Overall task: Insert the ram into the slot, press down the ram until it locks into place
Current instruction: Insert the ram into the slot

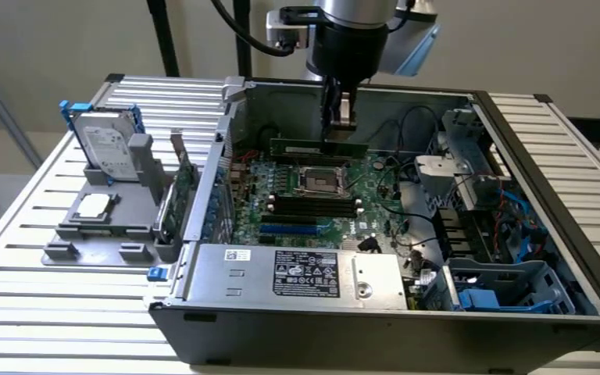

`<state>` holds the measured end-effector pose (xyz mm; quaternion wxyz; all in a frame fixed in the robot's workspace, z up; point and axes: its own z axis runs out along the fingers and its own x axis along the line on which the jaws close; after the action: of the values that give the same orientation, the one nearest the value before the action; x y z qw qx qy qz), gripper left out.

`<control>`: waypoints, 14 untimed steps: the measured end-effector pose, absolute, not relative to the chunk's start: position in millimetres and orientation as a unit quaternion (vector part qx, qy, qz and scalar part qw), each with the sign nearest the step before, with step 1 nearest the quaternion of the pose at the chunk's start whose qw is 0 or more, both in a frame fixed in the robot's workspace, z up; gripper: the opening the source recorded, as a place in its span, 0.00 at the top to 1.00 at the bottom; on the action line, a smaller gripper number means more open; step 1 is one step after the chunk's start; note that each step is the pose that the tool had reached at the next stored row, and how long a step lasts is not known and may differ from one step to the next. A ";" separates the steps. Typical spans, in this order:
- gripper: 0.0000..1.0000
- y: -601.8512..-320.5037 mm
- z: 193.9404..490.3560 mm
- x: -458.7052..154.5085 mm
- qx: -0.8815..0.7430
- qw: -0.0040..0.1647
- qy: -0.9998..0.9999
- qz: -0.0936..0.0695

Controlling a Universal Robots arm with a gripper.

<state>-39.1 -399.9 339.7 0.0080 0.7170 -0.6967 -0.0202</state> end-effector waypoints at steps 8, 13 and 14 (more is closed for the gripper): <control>0.87 -400.0 325.2 -39.2 0.717 0.008 -0.697 -0.020; 0.87 -399.9 316.0 -39.2 0.717 0.008 -0.697 -0.020; 0.87 -400.0 314.2 -39.2 0.717 0.008 -0.697 -0.020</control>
<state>-39.2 -400.0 314.2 0.0080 0.7170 -0.6968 -0.0202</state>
